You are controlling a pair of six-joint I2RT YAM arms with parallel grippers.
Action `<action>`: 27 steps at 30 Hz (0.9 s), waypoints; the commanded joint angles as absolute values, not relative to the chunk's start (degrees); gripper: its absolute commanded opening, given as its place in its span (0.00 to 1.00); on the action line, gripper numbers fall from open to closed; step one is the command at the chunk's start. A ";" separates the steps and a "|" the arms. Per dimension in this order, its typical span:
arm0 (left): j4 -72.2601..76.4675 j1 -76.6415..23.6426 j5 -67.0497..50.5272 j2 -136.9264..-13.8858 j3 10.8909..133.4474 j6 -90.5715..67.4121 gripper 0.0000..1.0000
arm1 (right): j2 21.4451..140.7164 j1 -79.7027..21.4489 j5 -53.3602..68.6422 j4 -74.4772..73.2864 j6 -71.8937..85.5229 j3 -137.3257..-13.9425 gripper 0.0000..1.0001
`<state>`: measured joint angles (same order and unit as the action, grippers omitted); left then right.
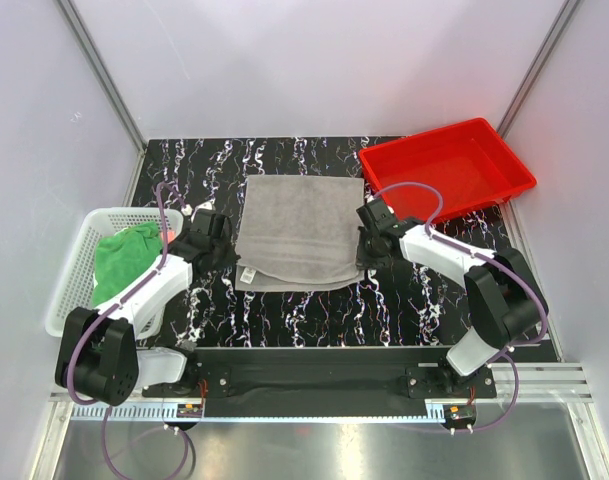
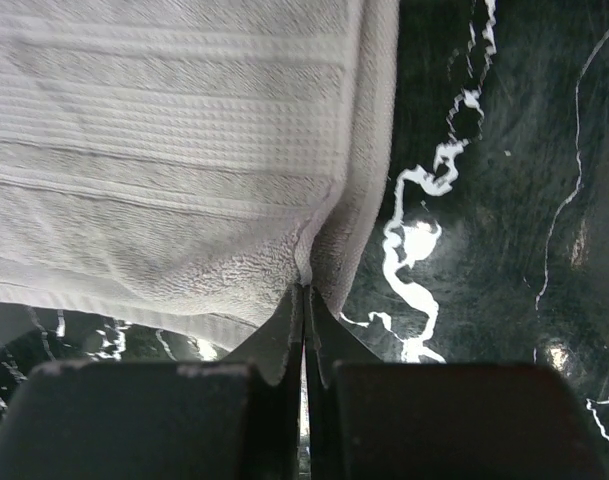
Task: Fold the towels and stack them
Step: Fold the towel
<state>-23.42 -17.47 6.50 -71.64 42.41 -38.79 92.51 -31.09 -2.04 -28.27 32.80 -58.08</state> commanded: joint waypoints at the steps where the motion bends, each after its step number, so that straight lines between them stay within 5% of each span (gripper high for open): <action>1: -22.15 -17.40 4.92 -70.66 42.98 -38.14 0.00 | 91.23 -31.73 -1.32 -26.72 33.13 -56.25 0.00; 7: -21.09 -17.58 4.40 -70.84 41.84 -38.23 0.00 | 91.76 -31.73 -0.09 -24.26 33.66 -54.05 0.10; 12: -20.57 -17.67 4.31 -71.19 41.13 -38.23 0.00 | 92.72 -31.82 1.85 -22.24 34.37 -53.35 0.09; 15: -20.48 -17.75 4.39 -71.10 40.87 -38.23 0.00 | 92.64 -31.82 1.58 -22.32 34.54 -53.26 0.00; 27: -26.90 -17.84 7.92 -71.37 47.90 -37.53 0.00 | 90.18 -31.82 -2.11 -29.36 31.90 -59.51 0.04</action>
<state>-27.11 -17.56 6.92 -72.20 45.74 -38.13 92.42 -31.09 -0.49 -28.21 32.80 -57.71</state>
